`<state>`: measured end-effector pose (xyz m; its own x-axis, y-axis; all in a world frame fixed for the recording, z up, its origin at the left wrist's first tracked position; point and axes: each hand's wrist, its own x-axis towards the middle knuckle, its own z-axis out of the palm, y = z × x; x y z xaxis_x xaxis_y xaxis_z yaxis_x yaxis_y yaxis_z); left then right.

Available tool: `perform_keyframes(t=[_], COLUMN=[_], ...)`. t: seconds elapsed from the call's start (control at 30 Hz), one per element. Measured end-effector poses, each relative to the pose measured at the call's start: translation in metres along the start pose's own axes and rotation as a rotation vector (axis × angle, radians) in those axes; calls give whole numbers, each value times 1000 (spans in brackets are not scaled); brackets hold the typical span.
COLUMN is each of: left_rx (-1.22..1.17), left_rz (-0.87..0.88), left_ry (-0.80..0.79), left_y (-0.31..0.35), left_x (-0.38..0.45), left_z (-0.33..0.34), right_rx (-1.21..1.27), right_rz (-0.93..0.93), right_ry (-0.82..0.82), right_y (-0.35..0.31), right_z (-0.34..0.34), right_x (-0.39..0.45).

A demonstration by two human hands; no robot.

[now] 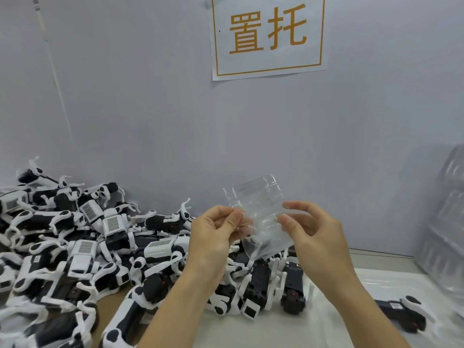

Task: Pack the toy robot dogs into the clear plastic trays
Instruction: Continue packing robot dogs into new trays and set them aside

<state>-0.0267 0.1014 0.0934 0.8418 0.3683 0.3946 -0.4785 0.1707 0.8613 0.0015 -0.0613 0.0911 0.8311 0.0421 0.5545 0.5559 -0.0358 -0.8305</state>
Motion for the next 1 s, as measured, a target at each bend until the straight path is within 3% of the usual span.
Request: perform_keyframes(t=[0.2, 0.37, 0.53, 0.73, 0.93, 1.0], left_rx=[69, -93, -207, -344, -315, -292], left_rz=[-12, -136, -192, -302, -332, -339], left_ry=[125, 267, 312, 243, 239, 237], left_y=[2, 4, 7, 14, 16, 16], left_x=[2, 10, 12, 14, 13, 12], left_z=[-7, -23, -36, -40, -38, -38], right_rx=[25, 48, -216, -484, -872, -964], right_rz=[-55, -120, -80, 84, 420, 455], right_ry=[73, 372, 492, 384, 7, -85], right_y=[2, 6, 25, 54, 77, 78], right_z=[-19, -55, -83, -86, -85, -84], right_x=[8, 21, 24, 21, 23, 23])
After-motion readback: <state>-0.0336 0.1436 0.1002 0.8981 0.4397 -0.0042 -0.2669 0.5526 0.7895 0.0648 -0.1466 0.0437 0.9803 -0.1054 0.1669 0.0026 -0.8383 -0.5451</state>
